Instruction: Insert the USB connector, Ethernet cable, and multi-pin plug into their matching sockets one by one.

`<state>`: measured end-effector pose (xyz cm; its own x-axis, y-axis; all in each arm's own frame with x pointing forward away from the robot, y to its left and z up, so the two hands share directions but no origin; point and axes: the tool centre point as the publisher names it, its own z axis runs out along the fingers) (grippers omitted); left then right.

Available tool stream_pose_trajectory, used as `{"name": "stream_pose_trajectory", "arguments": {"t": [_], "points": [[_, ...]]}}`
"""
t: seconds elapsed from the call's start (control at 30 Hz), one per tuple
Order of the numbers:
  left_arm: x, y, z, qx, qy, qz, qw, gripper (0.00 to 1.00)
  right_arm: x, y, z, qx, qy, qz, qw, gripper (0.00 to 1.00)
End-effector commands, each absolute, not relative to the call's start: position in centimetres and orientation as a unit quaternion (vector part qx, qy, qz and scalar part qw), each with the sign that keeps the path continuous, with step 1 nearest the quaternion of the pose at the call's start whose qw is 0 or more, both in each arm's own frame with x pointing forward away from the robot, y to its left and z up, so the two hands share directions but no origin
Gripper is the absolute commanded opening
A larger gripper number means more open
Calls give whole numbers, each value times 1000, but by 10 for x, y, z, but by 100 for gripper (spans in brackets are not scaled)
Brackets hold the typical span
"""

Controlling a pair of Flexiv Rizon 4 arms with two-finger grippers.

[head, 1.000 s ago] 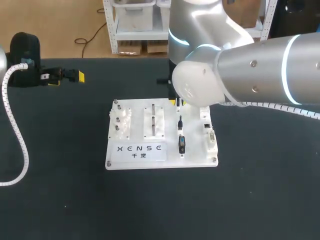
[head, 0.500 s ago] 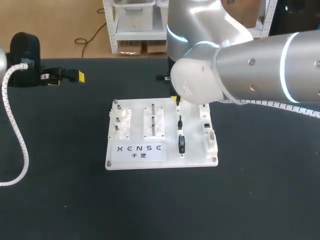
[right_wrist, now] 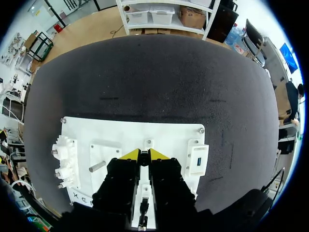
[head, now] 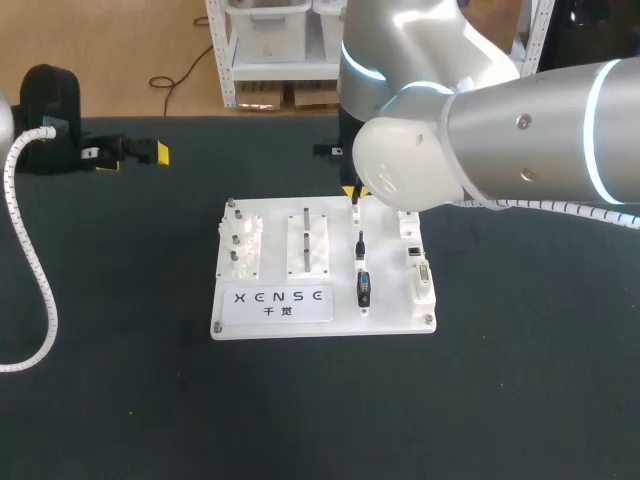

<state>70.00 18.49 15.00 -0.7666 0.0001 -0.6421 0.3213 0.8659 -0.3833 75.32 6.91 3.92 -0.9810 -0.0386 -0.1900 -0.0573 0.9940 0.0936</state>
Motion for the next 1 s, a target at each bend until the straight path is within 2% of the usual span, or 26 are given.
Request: {"name": "stream_pose_trajectory", "arguments": {"t": [0.03, 0.57, 1.0], "points": [[700, 185, 150, 89, 908, -243, 330, 100, 745, 64, 46, -25, 992, 45, 119, 0], [700, 185, 150, 89, 908, -243, 330, 100, 746, 13, 50, -3, 991, 26, 132, 0], [700, 185, 150, 89, 908, -243, 330, 100, 742, -5, 45, 6, 991, 20, 129, 0]]}}
